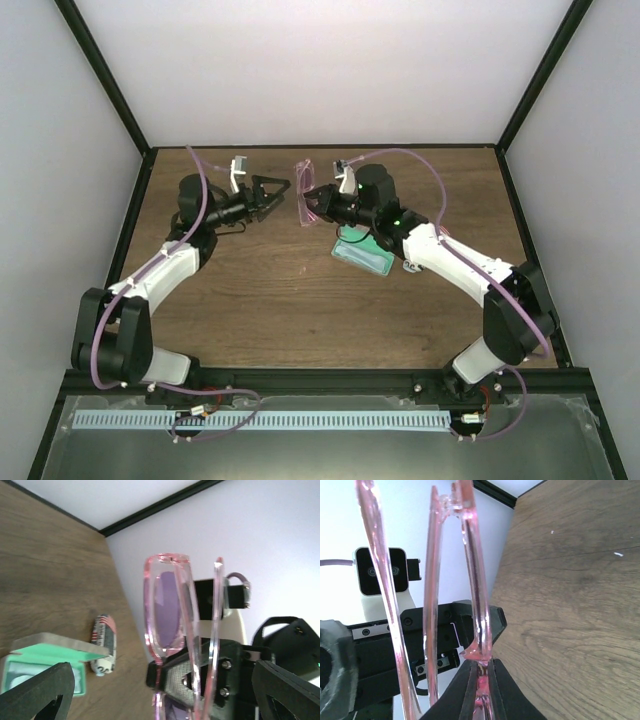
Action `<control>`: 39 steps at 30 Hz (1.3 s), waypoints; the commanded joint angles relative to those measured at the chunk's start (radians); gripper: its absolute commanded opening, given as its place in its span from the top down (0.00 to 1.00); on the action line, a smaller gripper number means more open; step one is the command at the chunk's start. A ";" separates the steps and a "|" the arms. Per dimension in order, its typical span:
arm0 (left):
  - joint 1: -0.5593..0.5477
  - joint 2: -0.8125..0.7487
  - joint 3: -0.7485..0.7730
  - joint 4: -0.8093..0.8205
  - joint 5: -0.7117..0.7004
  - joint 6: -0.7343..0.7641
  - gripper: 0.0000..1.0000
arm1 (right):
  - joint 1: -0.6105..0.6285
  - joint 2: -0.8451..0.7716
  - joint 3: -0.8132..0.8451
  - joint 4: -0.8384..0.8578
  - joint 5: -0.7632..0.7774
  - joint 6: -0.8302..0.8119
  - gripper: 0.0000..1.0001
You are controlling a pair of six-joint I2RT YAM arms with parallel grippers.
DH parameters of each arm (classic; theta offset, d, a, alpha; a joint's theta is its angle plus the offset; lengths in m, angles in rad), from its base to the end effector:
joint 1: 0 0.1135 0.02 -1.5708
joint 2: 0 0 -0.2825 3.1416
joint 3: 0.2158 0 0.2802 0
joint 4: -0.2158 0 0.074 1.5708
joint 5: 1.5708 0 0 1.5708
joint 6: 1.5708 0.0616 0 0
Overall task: Organize the sunglasses
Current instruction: Pick up the sunglasses from the center of the board.
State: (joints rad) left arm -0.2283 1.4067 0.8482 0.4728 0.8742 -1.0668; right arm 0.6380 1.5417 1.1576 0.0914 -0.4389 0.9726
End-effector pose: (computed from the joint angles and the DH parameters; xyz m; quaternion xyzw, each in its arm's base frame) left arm 0.3311 -0.1254 0.2883 -0.0103 0.7262 -0.6183 0.3004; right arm 0.3156 0.2666 0.3115 0.0024 0.7941 0.5408 0.2774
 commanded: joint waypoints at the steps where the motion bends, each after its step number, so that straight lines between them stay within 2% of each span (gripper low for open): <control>1: -0.029 -0.003 0.019 0.188 0.061 -0.071 0.00 | -0.002 -0.005 0.009 0.085 -0.054 0.031 0.94; 6: -0.062 0.007 0.039 0.183 0.080 -0.056 0.04 | -0.001 0.009 0.025 0.093 -0.067 0.034 0.94; 10: -0.080 0.021 0.076 0.110 0.081 0.001 0.17 | -0.001 0.027 0.041 0.095 -0.092 0.034 0.94; 14: -0.083 0.047 0.091 0.116 0.072 -0.002 0.29 | 0.000 0.035 0.041 0.107 -0.131 0.035 0.94; 20: -0.083 0.086 0.131 0.126 0.068 -0.005 0.36 | 0.006 0.032 0.035 0.091 -0.174 0.009 0.93; 29: -0.081 0.097 0.145 0.130 0.062 -0.018 0.63 | 0.008 0.024 0.031 0.098 -0.188 0.005 0.89; 35: -0.079 0.112 0.166 0.077 0.063 0.002 0.76 | 0.009 0.022 0.031 0.072 -0.181 -0.002 0.80; 39: -0.077 0.128 0.197 0.060 0.077 0.012 0.77 | 0.008 0.003 0.034 0.012 -0.146 -0.037 0.56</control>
State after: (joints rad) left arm -0.3054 1.5139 0.9939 0.5320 0.9485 -1.0946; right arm 0.6353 1.5730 1.1629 0.1715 -0.6079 0.9771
